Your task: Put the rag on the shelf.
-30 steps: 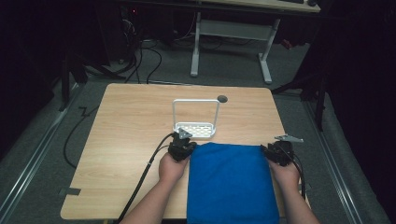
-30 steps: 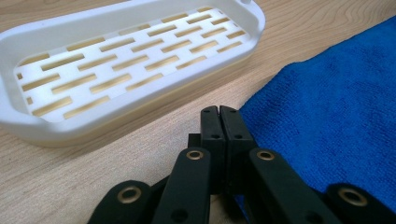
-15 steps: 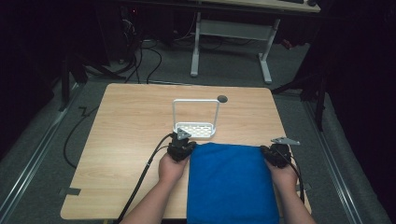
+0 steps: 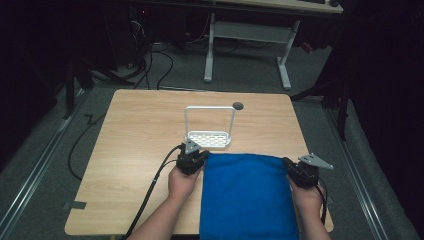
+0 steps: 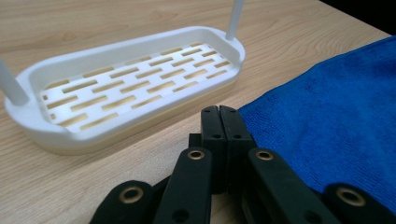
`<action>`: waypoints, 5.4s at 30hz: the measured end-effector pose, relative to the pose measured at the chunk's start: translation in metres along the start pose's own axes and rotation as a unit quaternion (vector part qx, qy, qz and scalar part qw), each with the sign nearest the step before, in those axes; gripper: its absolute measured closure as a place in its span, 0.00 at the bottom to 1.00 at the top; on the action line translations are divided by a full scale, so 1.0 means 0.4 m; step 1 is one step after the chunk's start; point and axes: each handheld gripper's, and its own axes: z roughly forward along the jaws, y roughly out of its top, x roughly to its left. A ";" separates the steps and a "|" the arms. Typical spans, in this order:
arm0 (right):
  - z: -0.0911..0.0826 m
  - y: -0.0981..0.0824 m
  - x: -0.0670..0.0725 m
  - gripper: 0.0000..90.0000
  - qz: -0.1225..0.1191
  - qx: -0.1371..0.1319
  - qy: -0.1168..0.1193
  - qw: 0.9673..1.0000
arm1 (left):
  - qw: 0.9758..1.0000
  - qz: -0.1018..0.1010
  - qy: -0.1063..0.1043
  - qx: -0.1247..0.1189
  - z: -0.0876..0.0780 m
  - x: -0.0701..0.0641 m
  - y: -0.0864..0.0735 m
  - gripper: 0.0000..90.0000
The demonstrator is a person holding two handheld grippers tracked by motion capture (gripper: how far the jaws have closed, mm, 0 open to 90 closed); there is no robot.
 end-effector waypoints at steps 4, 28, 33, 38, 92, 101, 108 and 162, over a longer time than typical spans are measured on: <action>-0.029 0.004 -0.002 0.98 0.006 -0.027 -0.003 1.000 | 0.999 0.002 0.003 -0.032 -0.047 0.000 0.011 1.00; -0.143 0.090 0.093 0.99 -0.026 -0.144 0.021 0.989 | 0.987 0.018 0.016 -0.156 -0.247 -0.011 0.083 1.00; -0.149 0.116 0.124 0.99 -0.029 -0.159 0.031 0.986 | 0.983 0.022 0.027 -0.181 -0.296 0.002 0.095 1.00; -0.150 0.147 0.150 0.99 -0.031 -0.170 0.040 0.984 | 0.978 0.023 0.037 -0.206 -0.350 0.023 0.107 1.00; -0.122 0.477 0.224 0.99 -0.044 -0.263 0.060 0.962 | 0.955 0.065 0.114 -0.264 -0.460 0.149 0.362 1.00; -0.089 0.550 0.223 0.99 -0.058 -0.269 0.047 0.960 | 0.955 0.074 0.133 -0.253 -0.421 0.195 0.425 1.00; -0.058 0.610 0.213 0.99 -0.060 -0.272 0.033 0.960 | 0.949 0.090 0.154 -0.261 -0.400 0.213 0.485 1.00; 0.312 0.445 0.138 0.98 -0.070 -0.108 0.034 0.991 | 0.982 0.065 0.150 -0.090 -0.083 0.360 0.238 1.00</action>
